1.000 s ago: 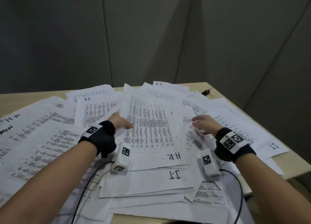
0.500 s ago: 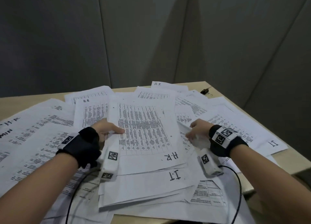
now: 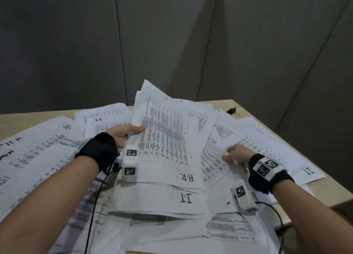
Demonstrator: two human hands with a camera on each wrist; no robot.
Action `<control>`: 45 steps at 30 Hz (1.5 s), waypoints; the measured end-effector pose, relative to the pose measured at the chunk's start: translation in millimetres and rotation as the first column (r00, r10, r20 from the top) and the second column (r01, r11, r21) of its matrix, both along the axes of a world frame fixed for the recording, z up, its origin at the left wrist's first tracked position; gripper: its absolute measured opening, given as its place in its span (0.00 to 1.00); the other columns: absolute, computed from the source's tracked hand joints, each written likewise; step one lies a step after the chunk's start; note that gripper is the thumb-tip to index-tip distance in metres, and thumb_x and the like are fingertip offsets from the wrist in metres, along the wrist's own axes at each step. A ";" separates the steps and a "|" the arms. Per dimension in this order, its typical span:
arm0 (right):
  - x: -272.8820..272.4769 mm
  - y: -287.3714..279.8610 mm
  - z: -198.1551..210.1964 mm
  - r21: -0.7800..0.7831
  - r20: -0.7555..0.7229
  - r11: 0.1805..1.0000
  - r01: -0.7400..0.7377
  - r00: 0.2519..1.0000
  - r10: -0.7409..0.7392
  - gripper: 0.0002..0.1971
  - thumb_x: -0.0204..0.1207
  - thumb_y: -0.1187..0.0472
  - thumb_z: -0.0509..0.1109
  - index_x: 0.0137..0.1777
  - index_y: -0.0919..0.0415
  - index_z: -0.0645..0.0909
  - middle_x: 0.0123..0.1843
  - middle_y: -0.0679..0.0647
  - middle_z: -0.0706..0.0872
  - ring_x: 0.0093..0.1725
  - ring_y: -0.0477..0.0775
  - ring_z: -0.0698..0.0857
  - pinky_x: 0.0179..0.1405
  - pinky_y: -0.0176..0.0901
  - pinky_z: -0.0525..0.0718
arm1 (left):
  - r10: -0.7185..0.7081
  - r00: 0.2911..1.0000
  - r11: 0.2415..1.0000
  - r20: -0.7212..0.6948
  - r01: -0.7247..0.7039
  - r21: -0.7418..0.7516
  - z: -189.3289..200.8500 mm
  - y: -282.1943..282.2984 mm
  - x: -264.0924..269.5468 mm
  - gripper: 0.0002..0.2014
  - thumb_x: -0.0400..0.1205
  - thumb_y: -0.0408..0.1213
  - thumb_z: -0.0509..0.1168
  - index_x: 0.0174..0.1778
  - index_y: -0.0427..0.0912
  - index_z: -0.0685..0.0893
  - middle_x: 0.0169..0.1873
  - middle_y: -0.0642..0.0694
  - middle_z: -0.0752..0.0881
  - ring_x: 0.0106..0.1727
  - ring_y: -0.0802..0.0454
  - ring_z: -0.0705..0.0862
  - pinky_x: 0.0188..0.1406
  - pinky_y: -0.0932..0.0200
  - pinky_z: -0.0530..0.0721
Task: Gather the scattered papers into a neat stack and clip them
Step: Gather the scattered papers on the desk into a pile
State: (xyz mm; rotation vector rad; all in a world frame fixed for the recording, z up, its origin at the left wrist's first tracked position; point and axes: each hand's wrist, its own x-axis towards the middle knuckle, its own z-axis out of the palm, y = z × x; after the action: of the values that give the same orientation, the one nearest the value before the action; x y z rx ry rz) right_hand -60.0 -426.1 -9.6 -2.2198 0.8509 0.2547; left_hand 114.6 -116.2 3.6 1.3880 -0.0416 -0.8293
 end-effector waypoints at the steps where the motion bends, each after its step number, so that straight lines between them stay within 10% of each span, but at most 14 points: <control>1: 0.4 -0.2 -0.5 0.019 -0.015 1.000 -0.016 1.000 0.016 0.12 0.77 0.65 0.69 0.59 0.66 0.79 0.48 0.60 0.83 0.43 0.53 0.80 0.33 0.38 0.75 | -0.041 0.998 0.999 0.040 0.040 0.036 1.2 -9.7 3.7 0.11 0.80 0.27 0.61 0.57 0.33 0.81 0.46 0.37 0.90 0.44 0.43 0.91 0.48 0.44 0.88; 4: 4.2 1.5 -4.8 -0.047 -0.068 0.997 -0.065 0.996 0.062 0.04 0.78 0.64 0.68 0.47 0.56 0.74 0.37 0.50 0.75 0.40 0.50 0.76 0.28 0.34 0.68 | -0.103 0.960 0.945 0.259 0.013 0.327 -14.3 -36.9 13.4 0.17 0.77 0.31 0.70 0.62 0.30 0.80 0.58 0.39 0.85 0.58 0.44 0.85 0.69 0.47 0.78; 10: 6.4 11.2 3.5 -0.082 -0.144 0.978 -0.192 0.973 0.179 0.10 0.76 0.61 0.70 0.57 0.55 0.78 0.42 0.51 0.80 0.50 0.53 0.78 0.37 0.34 0.75 | -0.237 0.850 0.745 0.470 -0.152 0.650 -49.5 -63.0 43.9 0.22 0.67 0.36 0.78 0.57 0.37 0.84 0.57 0.39 0.87 0.59 0.40 0.84 0.66 0.47 0.80; 18: 10.6 9.5 1.3 -0.094 -0.150 0.970 -0.223 0.967 0.208 0.15 0.76 0.56 0.70 0.56 0.66 0.81 0.55 0.63 0.85 0.56 0.60 0.84 0.46 0.41 0.77 | -0.201 0.848 0.791 0.490 -0.154 0.592 -26.4 -63.4 24.8 0.14 0.73 0.28 0.74 0.54 0.32 0.86 0.50 0.41 0.87 0.53 0.42 0.84 0.58 0.55 0.80; 24: 10.3 6.7 4.2 -0.176 -0.207 0.941 -0.288 0.946 0.251 0.15 0.82 0.55 0.62 0.56 0.69 0.78 0.55 0.62 0.82 0.56 0.56 0.82 0.48 0.38 0.78 | -0.116 0.700 0.823 0.705 -0.330 0.463 13.0 -45.3 2.3 0.13 0.72 0.33 0.73 0.53 0.38 0.87 0.47 0.39 0.88 0.49 0.41 0.85 0.51 0.52 0.83; 29: 15.2 3.0 0.5 -0.166 -0.171 0.966 -0.200 0.970 0.172 0.17 0.82 0.55 0.61 0.32 0.61 0.71 0.31 0.53 0.79 0.23 0.42 0.77 0.23 0.31 0.72 | 0.030 0.812 0.906 0.583 -0.268 0.327 32.2 -13.1 -5.0 0.16 0.75 0.28 0.71 0.59 0.31 0.84 0.50 0.35 0.86 0.49 0.42 0.84 0.54 0.53 0.80; 35: 17.4 -8.6 -19.5 0.040 -0.072 0.999 -0.022 0.997 0.024 0.14 0.79 0.63 0.64 0.31 0.54 0.70 0.35 0.49 0.73 0.33 0.44 0.73 0.36 0.33 0.74 | 0.197 0.936 0.906 0.292 -0.287 0.311 30.1 19.5 6.5 0.21 0.72 0.25 0.73 0.61 0.28 0.80 0.51 0.36 0.87 0.51 0.39 0.87 0.57 0.48 0.83; 38: 18.4 -0.7 -25.0 0.261 0.010 0.958 0.117 0.992 -0.124 0.13 0.80 0.67 0.63 0.33 0.59 0.70 0.30 0.54 0.74 0.28 0.48 0.71 0.22 0.37 0.71 | 0.163 0.976 0.899 0.146 -0.208 0.385 15.6 28.9 8.5 0.17 0.75 0.26 0.70 0.60 0.30 0.81 0.39 0.34 0.90 0.39 0.40 0.91 0.44 0.43 0.89; 41: 21.2 22.2 -28.5 0.478 0.074 0.861 0.175 0.968 -0.238 0.11 0.81 0.73 0.59 0.37 0.63 0.68 0.29 0.55 0.70 0.25 0.47 0.71 0.12 0.28 0.71 | 0.139 0.988 0.873 0.070 -0.156 0.462 -7.6 26.5 0.0 0.21 0.75 0.26 0.70 0.64 0.28 0.77 0.53 0.33 0.87 0.56 0.37 0.86 0.64 0.36 0.79; 45: 22.3 52.8 -29.8 0.563 0.090 0.822 0.079 0.984 -0.156 0.08 0.78 0.69 0.59 0.37 0.63 0.69 0.23 0.55 0.71 0.15 0.49 0.72 0.16 0.31 0.65 | -0.040 0.988 0.789 0.146 -0.059 0.612 -26.0 12.1 -20.6 0.31 0.70 0.33 0.76 0.65 0.25 0.72 0.42 0.31 0.84 0.42 0.36 0.84 0.43 0.43 0.82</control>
State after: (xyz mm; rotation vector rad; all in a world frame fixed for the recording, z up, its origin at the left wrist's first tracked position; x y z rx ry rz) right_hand -37.7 -373.3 -39.3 -1.6078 0.7226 0.2543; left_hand 94.1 -104.2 -22.3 2.0720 0.1333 -0.7549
